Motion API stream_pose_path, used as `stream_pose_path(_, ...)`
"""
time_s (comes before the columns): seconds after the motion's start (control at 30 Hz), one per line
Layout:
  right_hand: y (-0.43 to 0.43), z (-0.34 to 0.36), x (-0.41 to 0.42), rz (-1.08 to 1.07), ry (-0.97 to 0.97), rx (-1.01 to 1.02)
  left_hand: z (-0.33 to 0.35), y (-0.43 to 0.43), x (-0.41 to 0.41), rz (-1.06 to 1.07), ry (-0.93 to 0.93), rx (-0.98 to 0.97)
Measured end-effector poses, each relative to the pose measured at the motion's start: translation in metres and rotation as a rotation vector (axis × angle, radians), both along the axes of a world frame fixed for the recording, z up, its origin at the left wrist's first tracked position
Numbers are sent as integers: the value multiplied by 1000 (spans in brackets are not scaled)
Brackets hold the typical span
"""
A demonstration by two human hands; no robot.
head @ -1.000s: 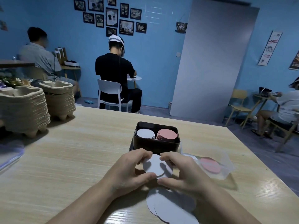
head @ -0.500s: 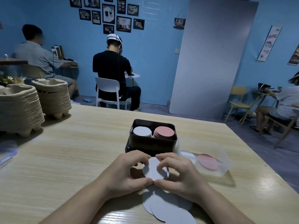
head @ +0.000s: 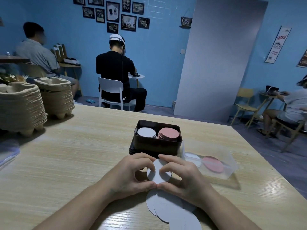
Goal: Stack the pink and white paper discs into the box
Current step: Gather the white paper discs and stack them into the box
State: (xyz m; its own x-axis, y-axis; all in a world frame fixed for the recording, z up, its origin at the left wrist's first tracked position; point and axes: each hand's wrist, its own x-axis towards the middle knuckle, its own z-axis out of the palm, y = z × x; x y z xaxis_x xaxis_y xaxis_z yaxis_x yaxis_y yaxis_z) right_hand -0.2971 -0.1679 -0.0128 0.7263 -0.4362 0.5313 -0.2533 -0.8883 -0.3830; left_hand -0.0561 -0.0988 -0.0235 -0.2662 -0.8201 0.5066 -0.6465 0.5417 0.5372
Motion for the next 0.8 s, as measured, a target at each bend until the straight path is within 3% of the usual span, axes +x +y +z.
stream_pose_path(0.33,0,1,-1,-9,110,21,1,4,-5,41,-142,-74)
stream_pose_path(0.8,12,11,-11,-46,103,25,8,19,-12,77,-109,-59)
